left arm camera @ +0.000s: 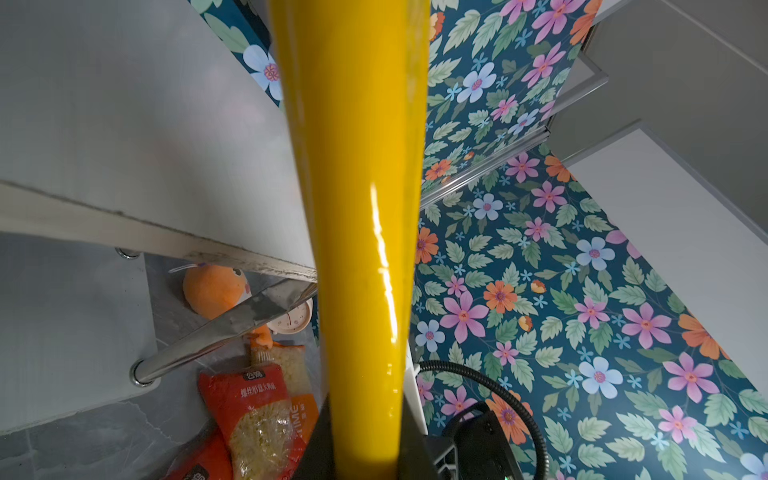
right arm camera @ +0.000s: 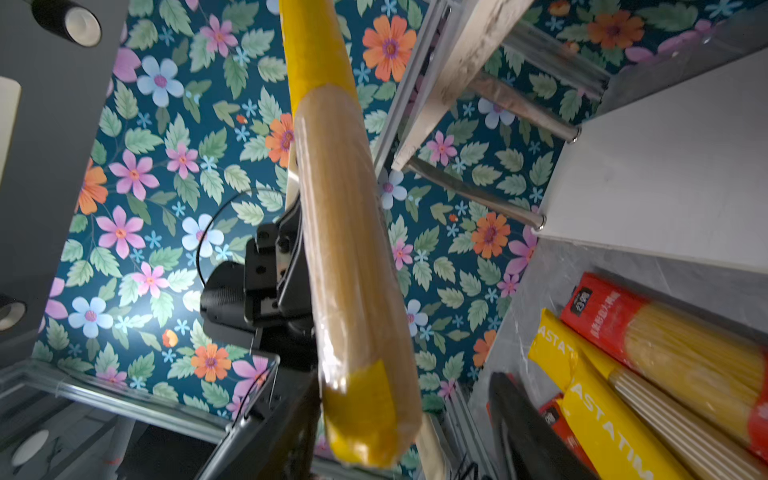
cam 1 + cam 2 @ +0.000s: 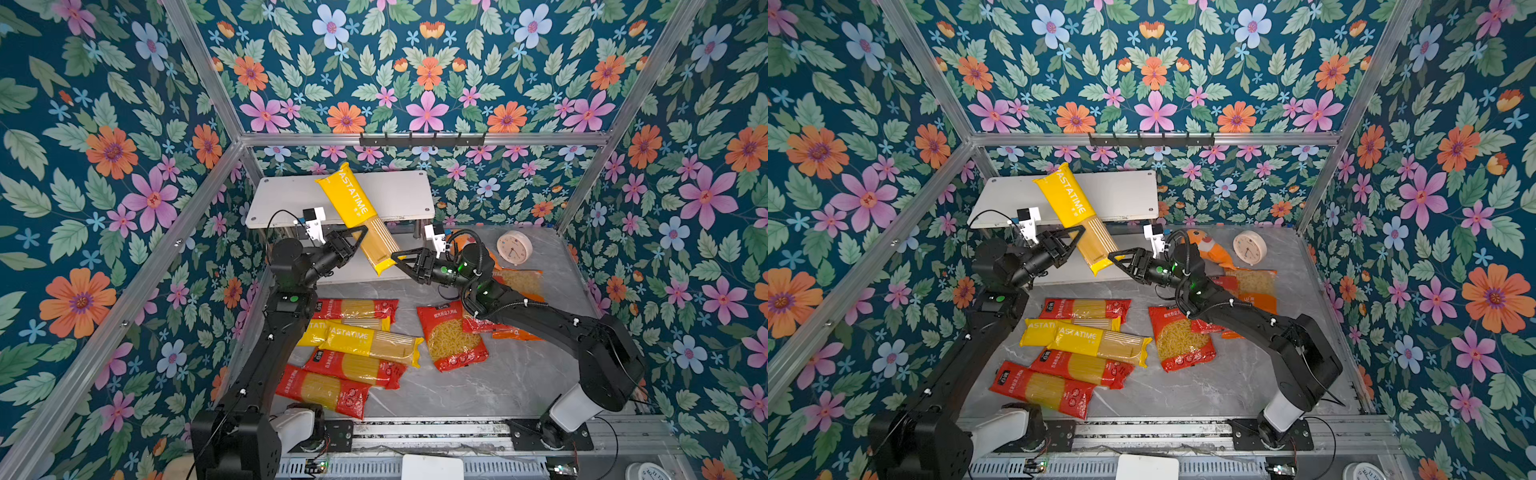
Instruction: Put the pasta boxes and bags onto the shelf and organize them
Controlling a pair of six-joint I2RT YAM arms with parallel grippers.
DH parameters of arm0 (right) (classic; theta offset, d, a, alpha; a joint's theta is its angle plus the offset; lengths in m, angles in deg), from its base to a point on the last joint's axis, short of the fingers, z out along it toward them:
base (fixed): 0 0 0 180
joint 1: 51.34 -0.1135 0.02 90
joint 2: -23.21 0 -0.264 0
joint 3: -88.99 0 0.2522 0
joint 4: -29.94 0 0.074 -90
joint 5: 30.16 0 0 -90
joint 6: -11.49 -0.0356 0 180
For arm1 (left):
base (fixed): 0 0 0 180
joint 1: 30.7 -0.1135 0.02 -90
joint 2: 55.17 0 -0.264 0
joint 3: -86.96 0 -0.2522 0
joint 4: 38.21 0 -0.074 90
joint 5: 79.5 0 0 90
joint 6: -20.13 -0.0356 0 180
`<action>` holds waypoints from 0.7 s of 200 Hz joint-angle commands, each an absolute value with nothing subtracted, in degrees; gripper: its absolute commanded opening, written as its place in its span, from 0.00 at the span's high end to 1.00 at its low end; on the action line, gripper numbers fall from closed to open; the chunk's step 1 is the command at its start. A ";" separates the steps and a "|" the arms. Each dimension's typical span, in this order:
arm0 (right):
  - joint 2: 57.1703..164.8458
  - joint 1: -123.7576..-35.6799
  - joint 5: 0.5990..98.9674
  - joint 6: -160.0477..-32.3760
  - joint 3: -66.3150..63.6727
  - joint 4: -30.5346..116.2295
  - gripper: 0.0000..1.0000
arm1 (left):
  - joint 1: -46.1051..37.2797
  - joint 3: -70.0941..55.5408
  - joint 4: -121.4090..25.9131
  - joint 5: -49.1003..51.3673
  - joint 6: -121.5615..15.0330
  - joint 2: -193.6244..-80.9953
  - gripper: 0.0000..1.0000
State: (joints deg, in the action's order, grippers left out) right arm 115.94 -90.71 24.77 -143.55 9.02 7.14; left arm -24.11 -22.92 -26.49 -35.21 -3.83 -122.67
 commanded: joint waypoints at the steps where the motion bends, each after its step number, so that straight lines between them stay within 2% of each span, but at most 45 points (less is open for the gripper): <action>1: 115.73 -90.55 17.70 -138.64 5.60 16.04 0.41 | -25.70 -21.23 -21.74 -43.49 -2.62 -123.90 1.00; 19: 116.40 -90.61 17.03 -137.25 2.99 18.42 0.50 | -27.31 -20.27 -21.94 -44.46 -1.28 -125.22 1.00; 53: 119.79 -90.61 17.30 -139.89 -0.77 16.37 0.50 | -28.04 -18.19 -19.37 -46.79 2.20 -128.20 1.00; 100: 122.23 -90.74 19.55 -143.67 -4.74 12.80 0.82 | -29.42 -14.74 -21.11 -46.82 2.54 -130.77 1.00; 108: 122.56 -90.88 20.60 -144.67 -5.22 11.73 0.86 | -29.68 -14.34 -21.12 -46.50 2.94 -131.07 0.94; 126: 123.31 -91.82 23.49 -146.58 -6.81 9.87 0.91 | -30.53 -14.23 -20.70 -45.36 4.18 -131.13 0.74; 140: 123.86 -92.66 26.74 -147.39 -7.76 9.30 0.93 | -31.05 -15.45 -18.74 -44.36 6.03 -130.47 0.52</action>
State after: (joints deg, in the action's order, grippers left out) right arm 123.30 -91.54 21.01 -144.64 -6.02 14.70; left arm -30.43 -14.92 -26.91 -45.20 3.32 -131.44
